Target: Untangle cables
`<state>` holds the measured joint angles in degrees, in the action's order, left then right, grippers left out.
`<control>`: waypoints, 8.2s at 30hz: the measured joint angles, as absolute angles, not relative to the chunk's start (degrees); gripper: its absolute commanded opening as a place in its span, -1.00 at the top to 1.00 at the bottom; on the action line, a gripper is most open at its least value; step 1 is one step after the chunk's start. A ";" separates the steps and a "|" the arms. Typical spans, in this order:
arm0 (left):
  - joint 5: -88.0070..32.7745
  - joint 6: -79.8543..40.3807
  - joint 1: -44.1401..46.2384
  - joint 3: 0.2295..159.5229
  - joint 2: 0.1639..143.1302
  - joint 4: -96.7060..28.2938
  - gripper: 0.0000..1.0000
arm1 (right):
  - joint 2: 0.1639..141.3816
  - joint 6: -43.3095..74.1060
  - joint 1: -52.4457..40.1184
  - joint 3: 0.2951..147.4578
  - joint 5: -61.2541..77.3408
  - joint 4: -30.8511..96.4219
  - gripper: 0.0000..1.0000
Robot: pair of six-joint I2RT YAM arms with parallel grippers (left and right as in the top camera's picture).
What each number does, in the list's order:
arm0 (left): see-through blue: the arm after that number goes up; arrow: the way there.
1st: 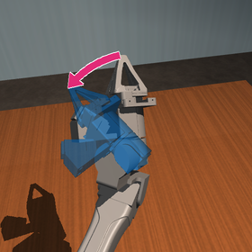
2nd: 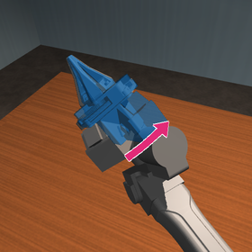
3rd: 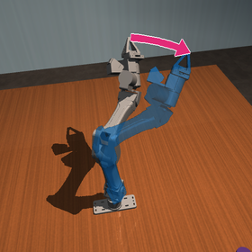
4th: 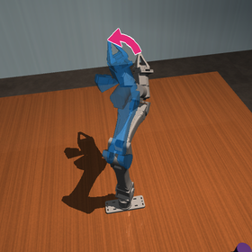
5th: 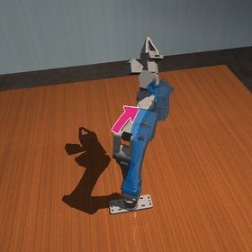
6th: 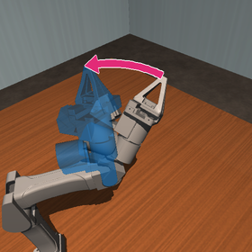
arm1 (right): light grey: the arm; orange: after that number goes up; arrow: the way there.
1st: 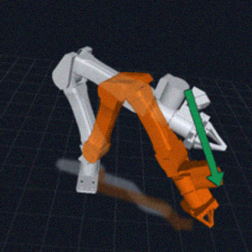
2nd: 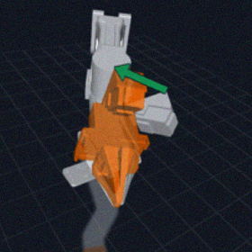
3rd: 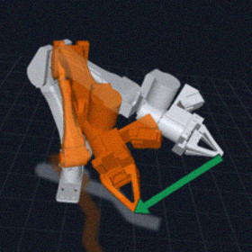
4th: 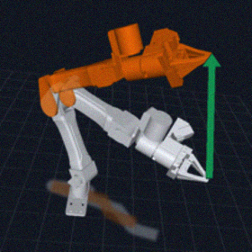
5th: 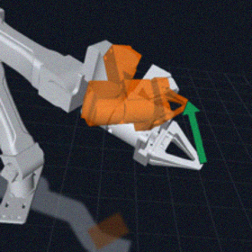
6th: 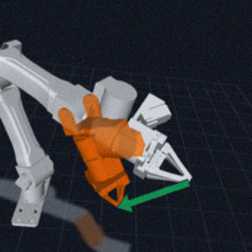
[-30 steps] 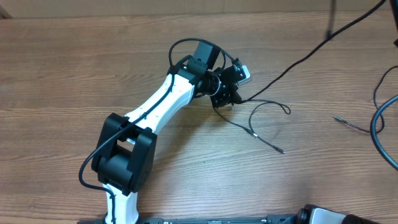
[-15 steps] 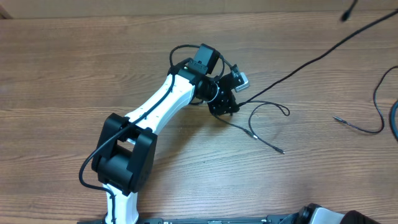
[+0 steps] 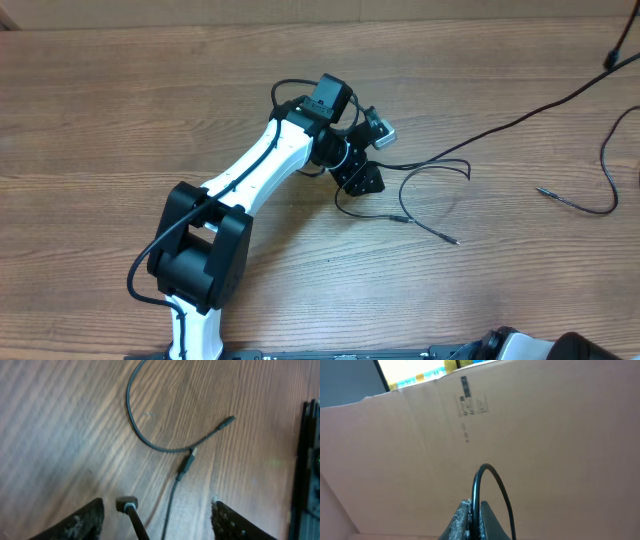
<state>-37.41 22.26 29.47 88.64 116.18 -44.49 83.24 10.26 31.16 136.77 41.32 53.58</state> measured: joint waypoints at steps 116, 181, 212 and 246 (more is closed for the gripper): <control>-14.06 4.36 8.36 88.64 98.89 -55.90 -0.99 | 84.51 48.18 10.83 36.73 -0.91 22.09 -0.48; -14.11 4.36 8.36 88.64 98.89 -55.88 -0.99 | 79.53 30.63 11.11 59.31 18.37 21.10 0.92; -14.09 4.36 8.36 88.62 98.89 -55.92 -1.00 | 74.30 16.99 11.11 114.39 31.51 33.87 0.92; -14.09 4.36 8.36 88.62 98.89 -55.92 -0.99 | 102.17 20.43 55.83 114.74 0.19 73.97 0.92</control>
<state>-14.09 4.36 8.36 88.62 98.89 -55.92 102.17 20.43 55.83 114.74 0.19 73.97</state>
